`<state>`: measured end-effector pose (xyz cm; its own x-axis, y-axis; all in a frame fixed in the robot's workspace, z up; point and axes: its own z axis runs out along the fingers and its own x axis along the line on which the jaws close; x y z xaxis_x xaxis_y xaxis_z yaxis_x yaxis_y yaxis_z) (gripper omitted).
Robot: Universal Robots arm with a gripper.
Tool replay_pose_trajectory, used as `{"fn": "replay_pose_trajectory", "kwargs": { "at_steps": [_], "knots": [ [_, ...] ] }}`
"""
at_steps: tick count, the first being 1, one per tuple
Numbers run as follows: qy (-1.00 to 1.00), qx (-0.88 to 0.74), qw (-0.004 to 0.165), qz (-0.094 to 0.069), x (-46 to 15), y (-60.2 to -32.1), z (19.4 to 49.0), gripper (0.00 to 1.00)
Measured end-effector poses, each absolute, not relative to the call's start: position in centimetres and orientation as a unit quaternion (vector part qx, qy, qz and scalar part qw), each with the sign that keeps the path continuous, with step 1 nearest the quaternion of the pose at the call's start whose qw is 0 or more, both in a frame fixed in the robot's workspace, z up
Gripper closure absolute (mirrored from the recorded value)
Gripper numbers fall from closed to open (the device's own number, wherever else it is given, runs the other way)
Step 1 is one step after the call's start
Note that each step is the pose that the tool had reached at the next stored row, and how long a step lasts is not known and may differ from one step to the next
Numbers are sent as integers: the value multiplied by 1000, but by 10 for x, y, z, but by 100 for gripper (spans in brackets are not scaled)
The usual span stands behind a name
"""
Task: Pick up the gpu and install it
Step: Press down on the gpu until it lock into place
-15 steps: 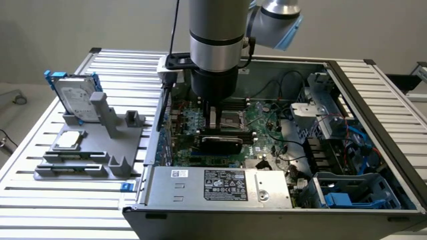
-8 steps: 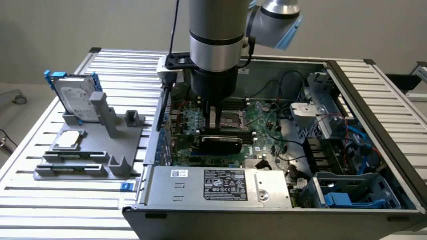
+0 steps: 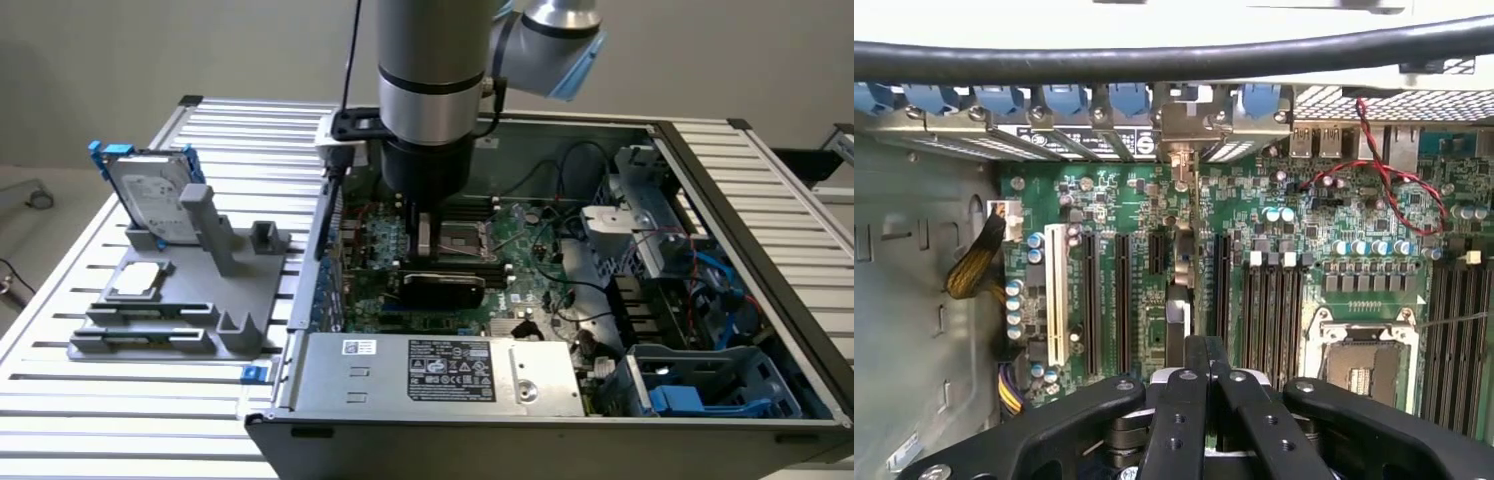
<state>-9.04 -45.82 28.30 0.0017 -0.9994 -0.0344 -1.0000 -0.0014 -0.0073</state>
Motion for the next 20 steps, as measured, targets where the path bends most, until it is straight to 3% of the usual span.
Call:
{"fn": "replay_pose_trajectory", "kwargs": {
  "at_steps": [20],
  "knots": [
    [706,-708,13,9,-94,-456,266,89]
  ]
}}
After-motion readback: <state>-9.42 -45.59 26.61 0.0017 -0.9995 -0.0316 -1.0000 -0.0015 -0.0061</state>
